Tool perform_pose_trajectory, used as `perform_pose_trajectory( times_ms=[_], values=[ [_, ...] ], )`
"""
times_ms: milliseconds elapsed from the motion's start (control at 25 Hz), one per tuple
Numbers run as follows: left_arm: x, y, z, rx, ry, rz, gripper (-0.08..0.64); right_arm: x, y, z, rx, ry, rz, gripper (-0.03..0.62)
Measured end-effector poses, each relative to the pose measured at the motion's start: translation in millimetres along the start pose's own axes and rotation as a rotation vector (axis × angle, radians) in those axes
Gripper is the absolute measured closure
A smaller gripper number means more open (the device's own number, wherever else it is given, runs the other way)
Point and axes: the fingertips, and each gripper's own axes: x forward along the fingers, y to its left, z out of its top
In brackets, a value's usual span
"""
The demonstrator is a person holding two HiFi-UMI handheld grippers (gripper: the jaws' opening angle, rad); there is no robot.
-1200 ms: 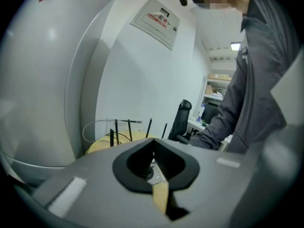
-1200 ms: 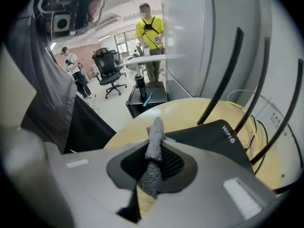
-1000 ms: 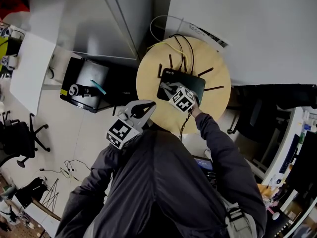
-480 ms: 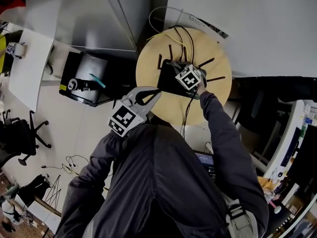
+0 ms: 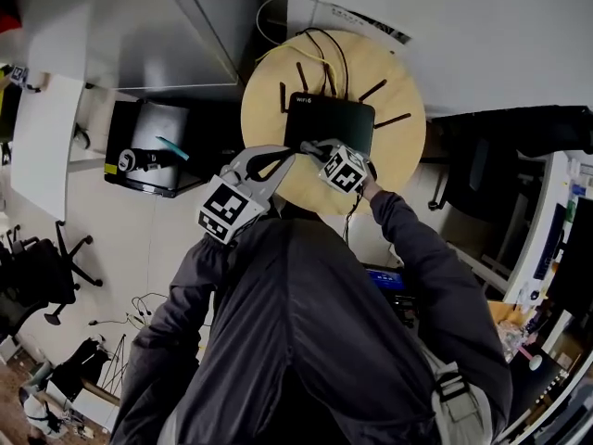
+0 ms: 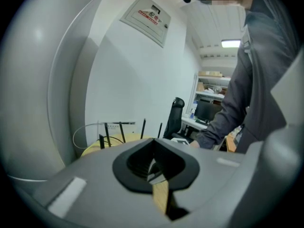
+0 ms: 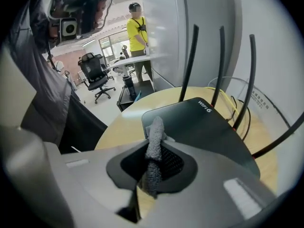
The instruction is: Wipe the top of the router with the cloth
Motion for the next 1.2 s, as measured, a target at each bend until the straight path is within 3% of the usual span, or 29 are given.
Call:
perform_pose_trajectory(
  times_ms=[120,280,400,520,720,1080,1200],
  values=[
    [2,-7,-2,-0.006,0.004,-0.008,0.569,-3,-9,2,-0.008,-0.010,-0.001,0.560],
    [1,-11,-6,-0.005,0.013,-0.012,0.569,-16,-75,6,0.058,-0.029,-0.133,0.560],
    [0,-12,-8,-0.012,0.018,-0.001,0.569,-21,-125,0,0.072,0.010,-0.238,0.560],
    [-1,-11,-8,-0.011,0.021,0.005,0.569,-19,-148,-9,0.089,0.045,-0.279,0.560],
    [-2,-13,-10,-0.013,0.021,0.009,0.569,-17,-127,-13,0.076,0.046,-0.238,0.560],
    [5,-21,-14,-0.012,0.023,-0.017,0.569,-22,-28,-36,0.052,0.012,-0.116,0.560],
    [7,-25,-16,-0.018,0.025,-0.025,0.569,-24,-27,-36,0.048,0.001,-0.115,0.560]
  ],
)
